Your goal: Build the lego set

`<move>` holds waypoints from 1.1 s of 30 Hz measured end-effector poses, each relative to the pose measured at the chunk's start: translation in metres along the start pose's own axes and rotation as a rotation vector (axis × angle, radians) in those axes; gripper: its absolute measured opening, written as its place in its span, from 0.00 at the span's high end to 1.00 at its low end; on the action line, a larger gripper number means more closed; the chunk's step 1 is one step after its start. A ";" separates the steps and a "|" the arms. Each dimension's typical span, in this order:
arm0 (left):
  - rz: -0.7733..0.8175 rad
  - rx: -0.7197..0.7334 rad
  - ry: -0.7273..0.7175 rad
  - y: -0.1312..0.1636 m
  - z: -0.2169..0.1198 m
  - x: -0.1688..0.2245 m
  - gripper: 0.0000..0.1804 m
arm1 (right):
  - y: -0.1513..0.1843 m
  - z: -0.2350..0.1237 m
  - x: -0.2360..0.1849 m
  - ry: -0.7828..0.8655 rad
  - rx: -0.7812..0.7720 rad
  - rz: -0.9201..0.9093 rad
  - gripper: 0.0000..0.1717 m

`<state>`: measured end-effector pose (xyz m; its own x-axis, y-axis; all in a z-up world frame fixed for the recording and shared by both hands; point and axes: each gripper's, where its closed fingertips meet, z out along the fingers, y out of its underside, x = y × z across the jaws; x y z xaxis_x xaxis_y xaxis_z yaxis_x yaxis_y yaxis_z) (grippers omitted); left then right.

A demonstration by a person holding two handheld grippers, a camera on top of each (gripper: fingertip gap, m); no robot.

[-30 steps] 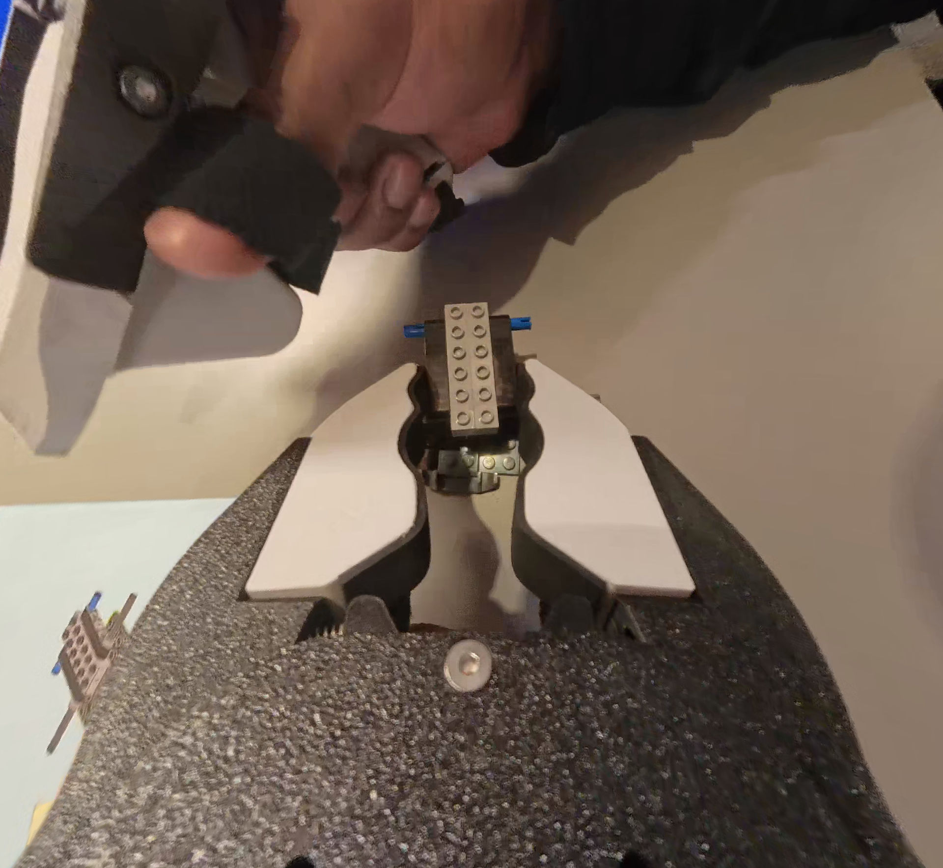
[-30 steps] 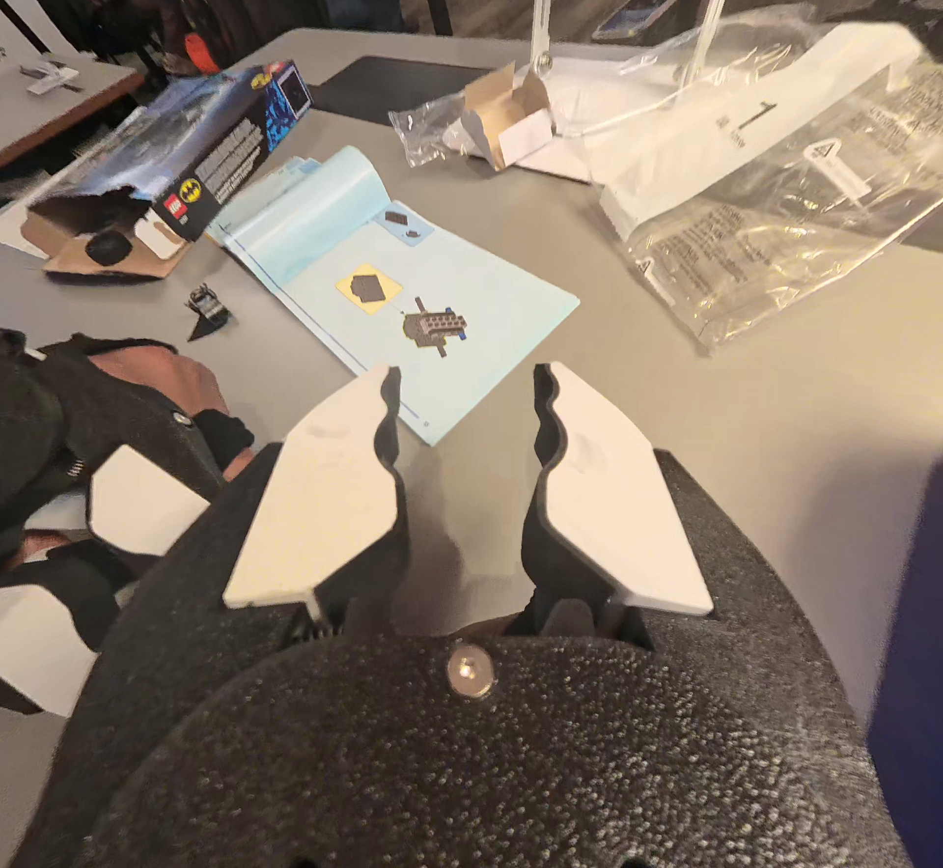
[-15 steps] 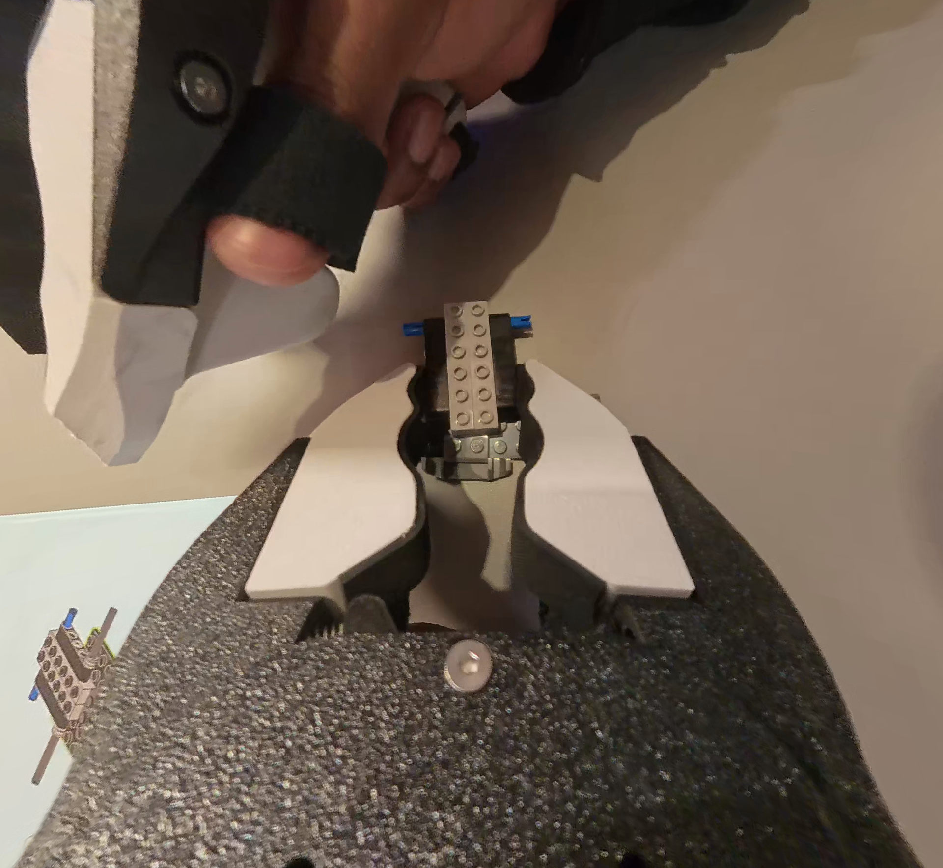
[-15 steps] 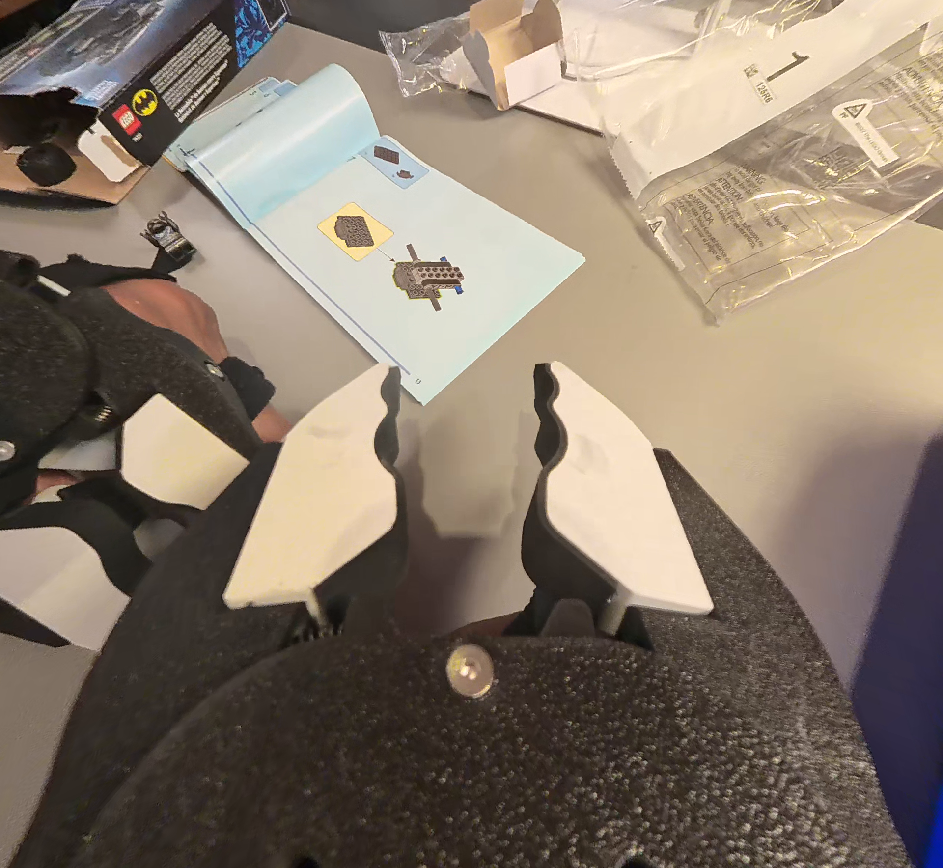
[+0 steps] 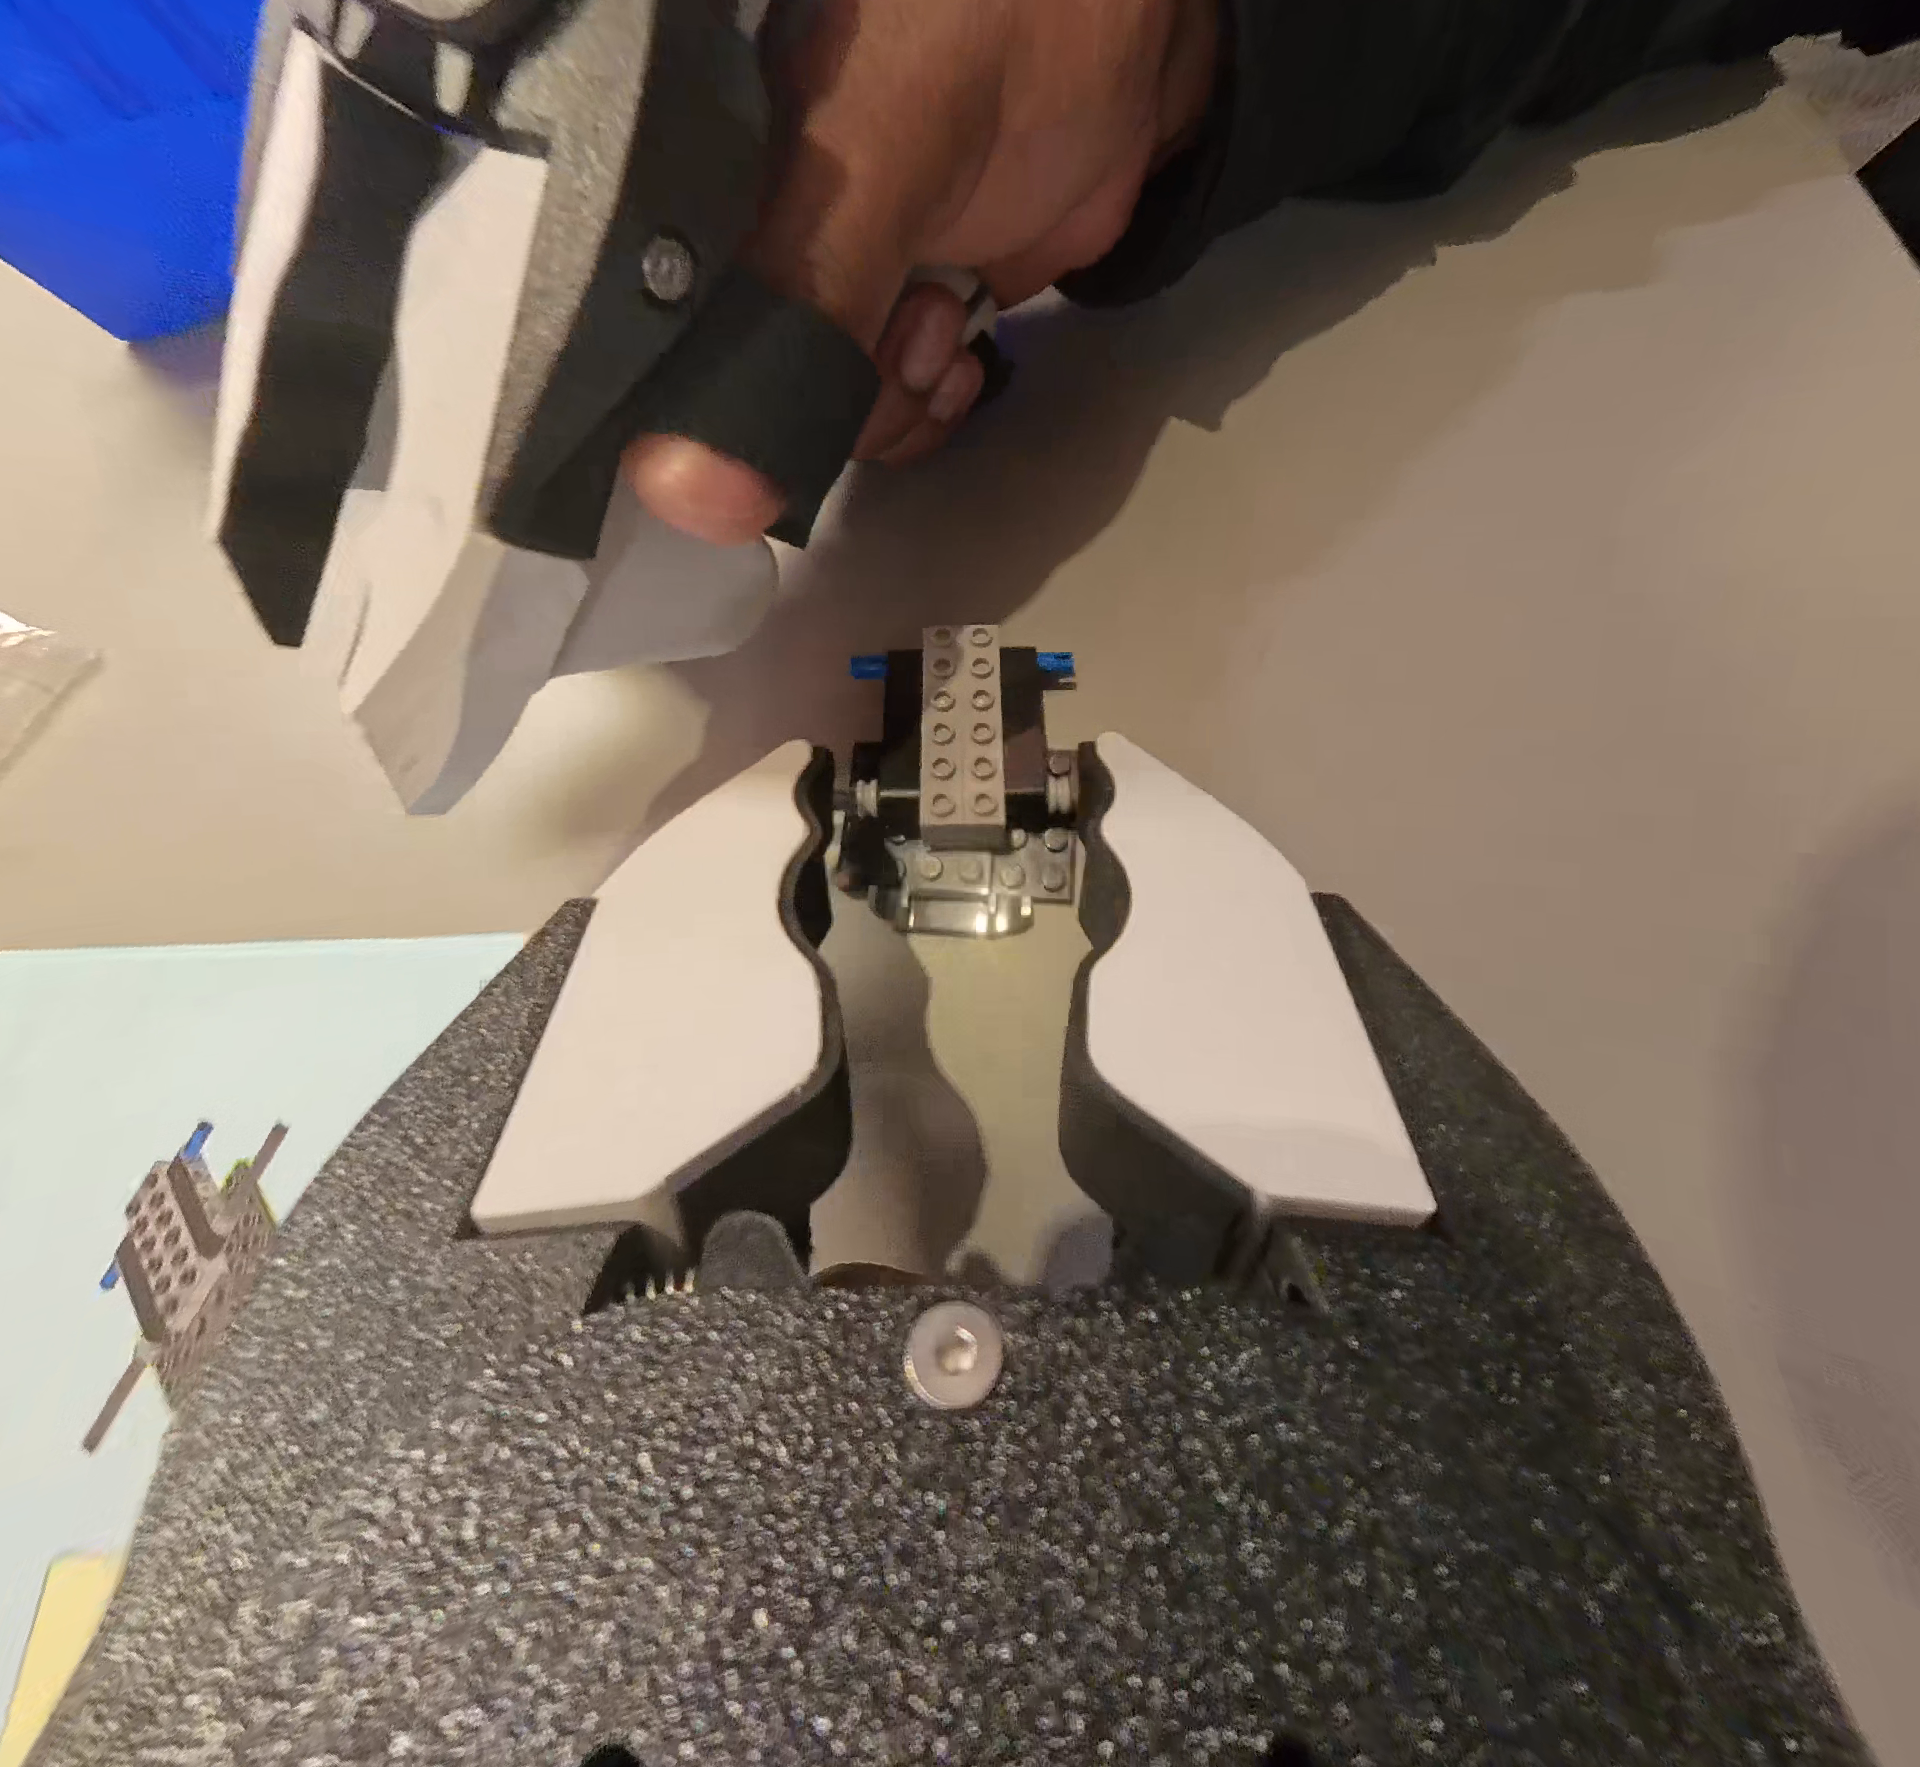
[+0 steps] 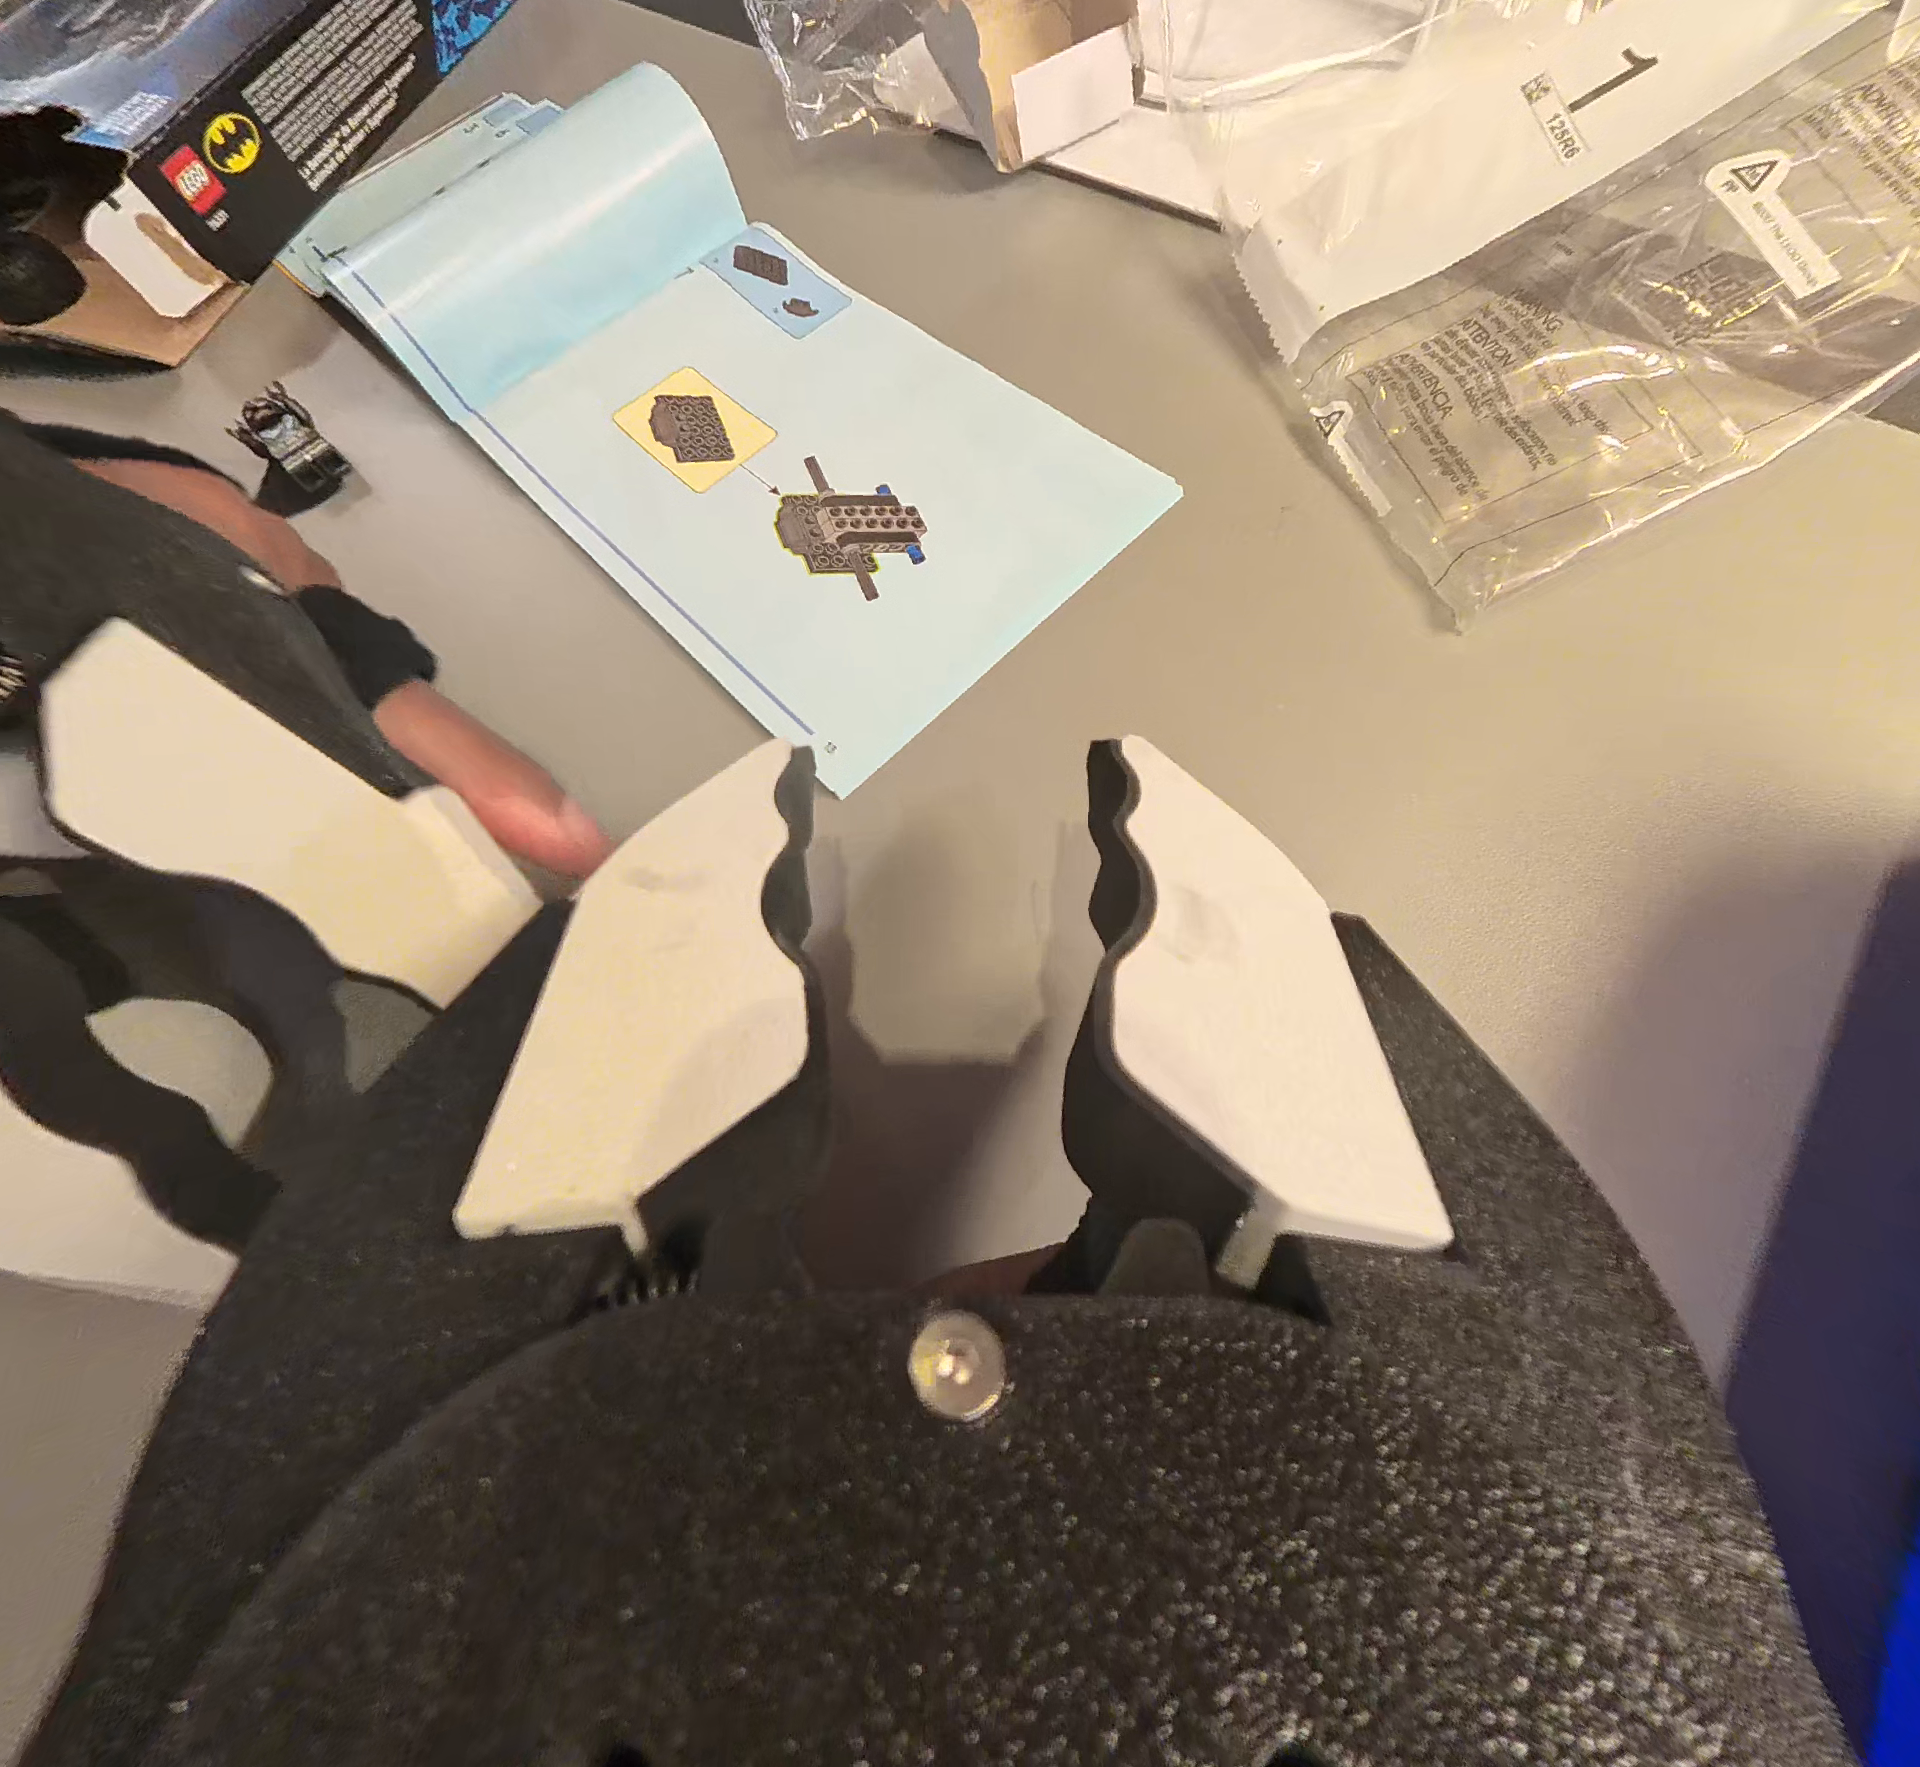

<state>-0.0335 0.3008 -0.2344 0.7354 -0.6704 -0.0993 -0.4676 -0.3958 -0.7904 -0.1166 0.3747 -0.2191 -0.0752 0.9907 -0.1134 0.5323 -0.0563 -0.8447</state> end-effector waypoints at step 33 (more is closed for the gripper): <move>-0.196 -0.107 -0.129 0.053 -0.043 0.001 0.77 | 0.059 -0.027 -0.057 -0.254 -0.373 -0.308 0.71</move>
<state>-0.0786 0.2521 -0.2506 0.8705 -0.4911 -0.0319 -0.3538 -0.5794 -0.7342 -0.0583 0.3186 -0.2482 -0.4515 0.8908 -0.0517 0.7131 0.3254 -0.6209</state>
